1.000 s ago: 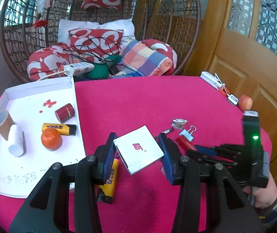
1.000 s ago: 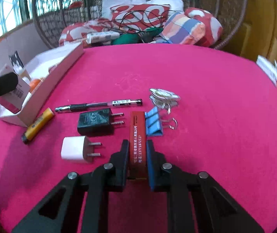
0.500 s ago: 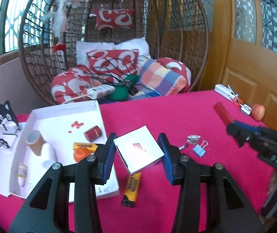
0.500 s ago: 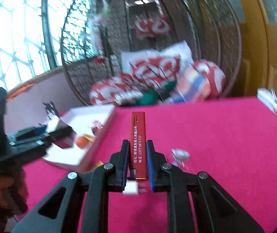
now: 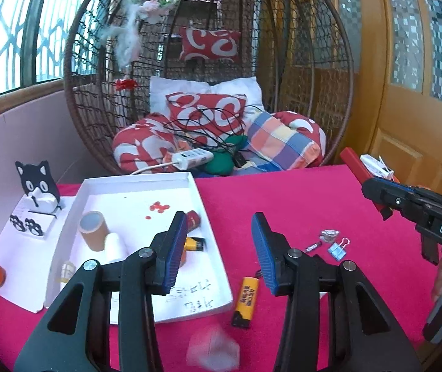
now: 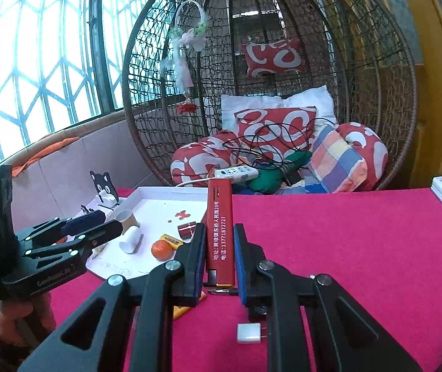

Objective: Organize rigid objects
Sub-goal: 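Carry the white box and red case over the white tray with both tools, then open both tools to drop the white box and red case into the tray, then move both open tools back toward the chargers and binder clip, then grasp the white charger plug with the right tool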

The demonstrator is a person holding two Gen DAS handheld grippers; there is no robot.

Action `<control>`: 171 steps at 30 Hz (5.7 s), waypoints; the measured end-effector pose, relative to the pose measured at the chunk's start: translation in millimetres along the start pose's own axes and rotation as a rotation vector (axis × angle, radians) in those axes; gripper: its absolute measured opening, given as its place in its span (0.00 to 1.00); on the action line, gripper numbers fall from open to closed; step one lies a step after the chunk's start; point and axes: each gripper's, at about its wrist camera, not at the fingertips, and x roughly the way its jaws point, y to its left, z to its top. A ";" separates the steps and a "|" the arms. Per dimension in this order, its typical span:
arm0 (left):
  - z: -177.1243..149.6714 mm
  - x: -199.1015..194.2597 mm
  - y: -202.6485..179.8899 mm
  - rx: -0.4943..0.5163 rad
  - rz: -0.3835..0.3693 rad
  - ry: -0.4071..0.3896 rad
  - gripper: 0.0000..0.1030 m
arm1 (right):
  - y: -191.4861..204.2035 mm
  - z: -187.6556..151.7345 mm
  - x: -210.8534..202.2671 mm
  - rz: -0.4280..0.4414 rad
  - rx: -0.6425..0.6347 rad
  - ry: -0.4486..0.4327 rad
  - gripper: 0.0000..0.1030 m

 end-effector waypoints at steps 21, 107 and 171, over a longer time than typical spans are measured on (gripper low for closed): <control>-115.1 -12.3 51.4 0.168 -0.182 0.295 0.97 | 31.2 -6.5 18.0 0.101 0.008 0.047 0.15; 29.9 66.9 171.9 -0.312 0.216 -0.013 1.00 | 125.4 -20.4 174.7 0.091 -0.010 0.191 1.00; -66.1 116.3 -120.2 0.223 -0.465 0.382 0.93 | -128.1 -129.9 3.9 -0.121 0.283 0.316 0.42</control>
